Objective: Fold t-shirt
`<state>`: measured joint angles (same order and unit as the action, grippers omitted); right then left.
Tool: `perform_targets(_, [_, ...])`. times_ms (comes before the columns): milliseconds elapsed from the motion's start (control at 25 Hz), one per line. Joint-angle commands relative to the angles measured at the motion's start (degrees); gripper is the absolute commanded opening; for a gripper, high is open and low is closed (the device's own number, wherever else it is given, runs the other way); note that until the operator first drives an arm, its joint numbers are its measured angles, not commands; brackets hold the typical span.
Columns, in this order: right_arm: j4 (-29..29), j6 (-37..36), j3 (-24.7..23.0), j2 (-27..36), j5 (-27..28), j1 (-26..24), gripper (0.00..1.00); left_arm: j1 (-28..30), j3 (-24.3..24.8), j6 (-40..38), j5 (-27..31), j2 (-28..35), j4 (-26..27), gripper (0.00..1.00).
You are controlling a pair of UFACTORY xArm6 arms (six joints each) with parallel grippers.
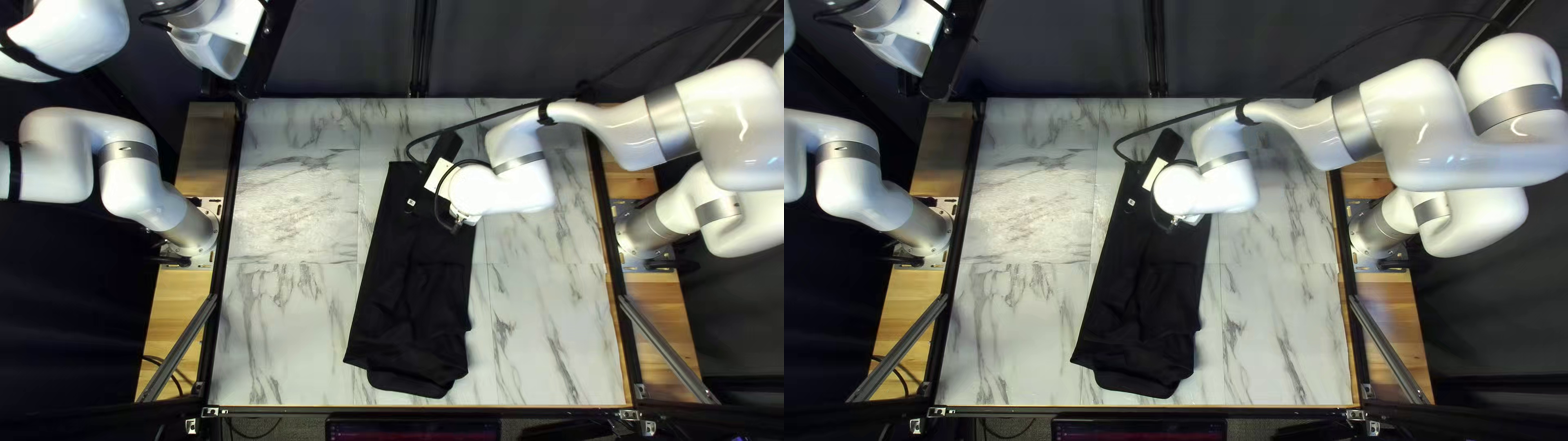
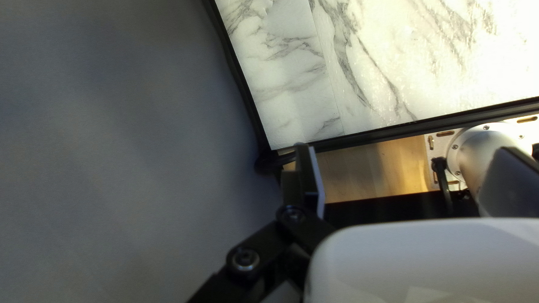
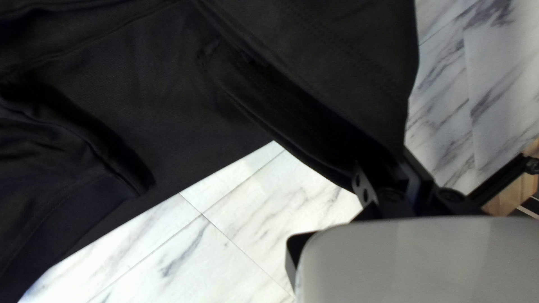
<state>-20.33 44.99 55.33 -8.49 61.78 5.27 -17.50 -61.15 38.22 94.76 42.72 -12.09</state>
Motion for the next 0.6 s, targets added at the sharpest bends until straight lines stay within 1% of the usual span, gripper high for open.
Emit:
perform_targets(40, [0.53,0.09,-1.09,0.05,-1.07,0.52,0.07,0.0,0.0,0.0,0.0,0.0,0.0,1.0])
perform_targets(80, [0.58,0.44,-1.4,0.17,-1.15,0.68,0.36,0.0,0.0,0.0,0.0,0.0,0.0,1.0])
perform_targets(120, [0.59,0.6,-1.45,0.19,-1.14,0.73,0.89,0.0,0.0,0.0,0.0,0.0,0.0,1.0])
perform_targets(160, [0.42,1.16,-1.49,0.17,-1.02,0.81,0.95,0.0,0.0,0.0,0.0,0.0,0.0,1.0])
perform_targets(200, [0.15,1.67,-1.3,-0.05,-0.94,0.88,1.0,0.0,0.0,0.0,0.0,0.0,0.0,1.0])
perform_targets(320, [-1.54,3.3,-1.16,-1.13,-1.79,1.08,1.0,0.0,0.0,0.0,0.0,0.0,0.0,1.0])
perform_targets(480, [-5.84,5.01,-2.41,-1.98,-5.57,1.44,1.0,0.0,0.0,0.0,0.0,0.0,0.0,1.0])
perform_targets(600, [-8.89,3.64,-4.34,-1.37,-9.29,1.36,1.0,0.0,0.0,0.0,0.0,0.0,0.0,1.0])
